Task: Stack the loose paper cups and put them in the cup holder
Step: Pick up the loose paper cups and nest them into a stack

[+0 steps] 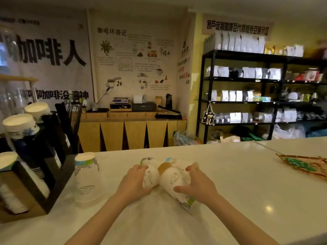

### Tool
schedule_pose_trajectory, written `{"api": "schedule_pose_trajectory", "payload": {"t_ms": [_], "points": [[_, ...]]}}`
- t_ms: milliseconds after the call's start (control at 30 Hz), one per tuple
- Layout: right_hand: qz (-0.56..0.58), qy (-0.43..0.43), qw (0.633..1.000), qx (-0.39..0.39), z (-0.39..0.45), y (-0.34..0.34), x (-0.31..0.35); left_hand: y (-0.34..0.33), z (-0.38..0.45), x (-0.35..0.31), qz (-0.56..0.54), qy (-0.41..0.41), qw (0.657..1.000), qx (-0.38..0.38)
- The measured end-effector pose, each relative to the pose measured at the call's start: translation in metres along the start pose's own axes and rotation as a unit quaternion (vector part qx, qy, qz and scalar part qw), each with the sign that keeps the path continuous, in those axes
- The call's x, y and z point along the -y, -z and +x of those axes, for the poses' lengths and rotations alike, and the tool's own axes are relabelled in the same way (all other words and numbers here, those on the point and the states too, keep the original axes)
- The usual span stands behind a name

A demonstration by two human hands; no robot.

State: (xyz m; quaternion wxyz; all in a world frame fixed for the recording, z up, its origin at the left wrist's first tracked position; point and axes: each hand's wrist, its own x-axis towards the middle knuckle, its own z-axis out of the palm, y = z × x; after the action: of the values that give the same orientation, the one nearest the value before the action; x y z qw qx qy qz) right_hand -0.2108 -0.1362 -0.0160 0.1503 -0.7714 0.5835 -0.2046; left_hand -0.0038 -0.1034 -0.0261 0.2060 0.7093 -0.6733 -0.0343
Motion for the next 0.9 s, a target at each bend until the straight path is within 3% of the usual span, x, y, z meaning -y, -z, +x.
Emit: {"api": "schedule_pose_trajectory", "payload": {"t_ms": [267,400,533,700,800,900], "points": [[-0.153,0.033,0.987,0.028,0.013,-0.020,0.016,-0.024,0.016,0.011,0.072,0.052,0.996,-0.003],[-0.159,0.007,0.984,0.074,0.016,-0.015,0.018,-0.023,0.014,0.018,0.065,0.047,0.997,-0.014],[-0.065,-0.025,0.988,0.138,0.023,0.017,0.022,-0.015,0.002,0.026,-0.016,0.056,0.998,-0.036],[0.118,-0.016,0.982,0.144,0.038,0.069,0.027,-0.001,-0.013,0.033,-0.148,0.053,0.982,-0.104],[0.302,0.018,0.948,0.104,0.046,0.083,0.039,0.000,-0.020,0.028,-0.241,0.050,0.960,-0.135],[0.472,0.065,0.877,0.056,0.050,0.071,0.057,-0.009,-0.024,0.028,-0.331,0.073,0.929,-0.149]]}}
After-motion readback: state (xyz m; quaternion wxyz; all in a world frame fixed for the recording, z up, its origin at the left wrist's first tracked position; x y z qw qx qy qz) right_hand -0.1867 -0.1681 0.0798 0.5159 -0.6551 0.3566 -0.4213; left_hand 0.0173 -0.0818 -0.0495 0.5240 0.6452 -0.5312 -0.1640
